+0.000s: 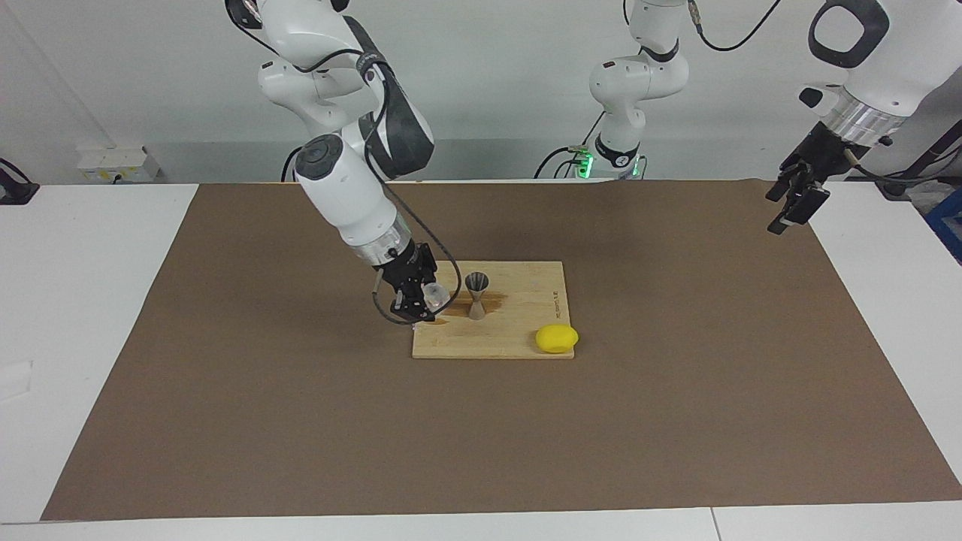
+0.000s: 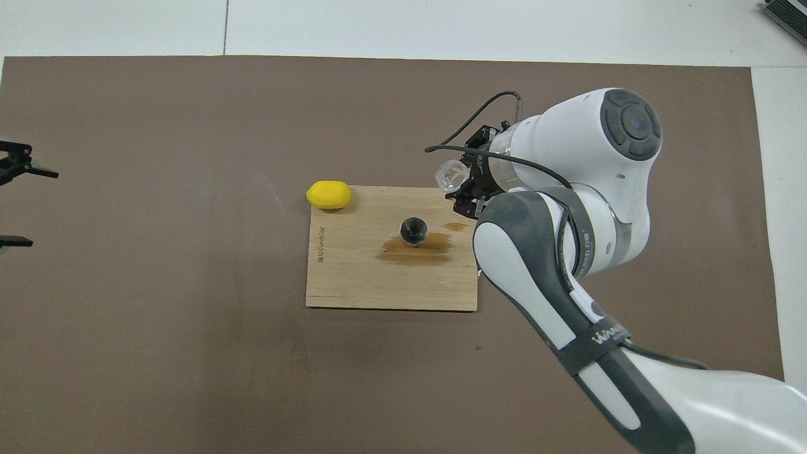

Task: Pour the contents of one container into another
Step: 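Lift the clear glass with the right gripper and carry it over the cup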

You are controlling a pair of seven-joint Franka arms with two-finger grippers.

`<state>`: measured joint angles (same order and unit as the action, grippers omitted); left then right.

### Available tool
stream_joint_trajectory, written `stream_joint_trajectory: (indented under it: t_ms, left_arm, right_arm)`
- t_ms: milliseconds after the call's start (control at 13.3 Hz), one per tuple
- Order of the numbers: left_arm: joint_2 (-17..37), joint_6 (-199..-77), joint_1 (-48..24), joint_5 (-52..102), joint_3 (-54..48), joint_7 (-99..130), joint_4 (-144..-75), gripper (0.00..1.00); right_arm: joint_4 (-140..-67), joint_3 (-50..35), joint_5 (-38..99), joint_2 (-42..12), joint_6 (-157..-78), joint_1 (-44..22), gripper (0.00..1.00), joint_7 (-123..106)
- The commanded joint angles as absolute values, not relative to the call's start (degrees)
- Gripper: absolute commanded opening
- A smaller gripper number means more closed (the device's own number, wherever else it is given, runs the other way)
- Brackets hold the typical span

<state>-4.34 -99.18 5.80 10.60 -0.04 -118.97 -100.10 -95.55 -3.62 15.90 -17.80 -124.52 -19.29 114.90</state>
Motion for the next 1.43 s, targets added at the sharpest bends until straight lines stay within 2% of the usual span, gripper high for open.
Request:
stream_joint_trajectory:
  t_ms: [0, 301, 826, 1127, 1352]
  left_arm:
    - [-5.0, -100.5, 4.0, 7.5, 0.5, -108.3, -101.3, 1.0]
    - [-5.0, -99.9, 0.8, -3.4, 0.4, -82.0, -101.0, 1.0]
    - [-6.1, -96.4, -1.4, -3.6, -0.1, -32.2, -102.6, 1.0]
    - [-7.2, -97.0, -2.8, -3.5, -0.3, -18.1, -104.6, 1.0]
    - [-7.3, -96.8, -2.6, -3.4, -0.2, -18.1, -104.9, 1.0]
  right_arm:
    - [-93.4, -3.6, 10.3, -19.0, -121.7, -21.2, 0.05, 116.3]
    - [-93.9, -3.7, 5.5, -18.7, -120.2, -22.7, 0.05, 116.4]
    - [-94.5, -3.6, 0.9, -18.2, -119.4, -25.1, 0.04, 116.6]
    - [-95.2, -3.6, -3.0, -17.7, -118.7, -26.7, 0.03, 116.8]
    - [-96.6, -3.6, -5.0, -17.0, -118.7, -27.8, 0.03, 116.9]
